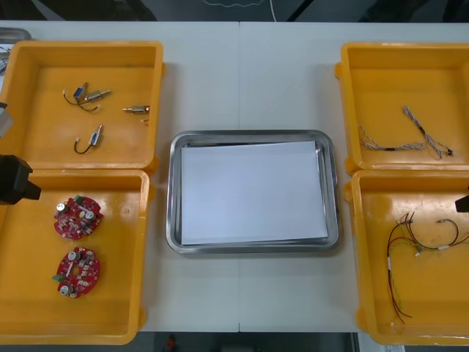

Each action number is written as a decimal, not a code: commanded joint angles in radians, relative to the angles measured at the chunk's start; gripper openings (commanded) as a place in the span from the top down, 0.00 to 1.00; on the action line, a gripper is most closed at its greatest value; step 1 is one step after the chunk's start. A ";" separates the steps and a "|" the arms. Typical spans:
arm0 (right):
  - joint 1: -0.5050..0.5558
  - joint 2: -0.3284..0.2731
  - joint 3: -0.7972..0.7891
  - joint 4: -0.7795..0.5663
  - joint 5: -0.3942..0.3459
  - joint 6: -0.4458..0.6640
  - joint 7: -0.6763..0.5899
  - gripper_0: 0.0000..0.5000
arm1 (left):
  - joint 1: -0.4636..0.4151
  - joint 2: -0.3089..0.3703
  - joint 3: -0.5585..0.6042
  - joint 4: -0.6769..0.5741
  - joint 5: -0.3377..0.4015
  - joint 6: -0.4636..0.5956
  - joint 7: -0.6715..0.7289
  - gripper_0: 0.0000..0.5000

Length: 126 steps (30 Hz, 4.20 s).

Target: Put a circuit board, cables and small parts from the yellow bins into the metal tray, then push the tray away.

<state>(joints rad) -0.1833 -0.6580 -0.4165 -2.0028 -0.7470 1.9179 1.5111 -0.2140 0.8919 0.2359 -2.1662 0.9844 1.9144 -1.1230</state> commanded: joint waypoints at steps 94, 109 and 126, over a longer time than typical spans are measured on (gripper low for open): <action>0.108 0.317 0.028 0.150 0.314 -0.267 -1.071 0.00 | 0.186 -0.011 -0.362 0.192 -0.371 -0.660 -0.104 0.00; 0.117 0.317 0.039 0.151 0.311 -0.267 -1.079 1.00 | 0.186 -0.031 -0.362 0.203 -0.380 -0.673 -0.104 0.00; 0.117 0.238 -0.030 -0.030 0.302 -0.069 -1.059 1.00 | 0.188 -0.031 -0.362 0.198 -0.374 -0.672 -0.104 1.00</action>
<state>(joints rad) -0.0626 -0.3618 -0.4066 -1.9590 -0.4272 1.7997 0.4668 -0.0532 0.8724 -0.1151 -1.9611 0.6161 1.2523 -1.1477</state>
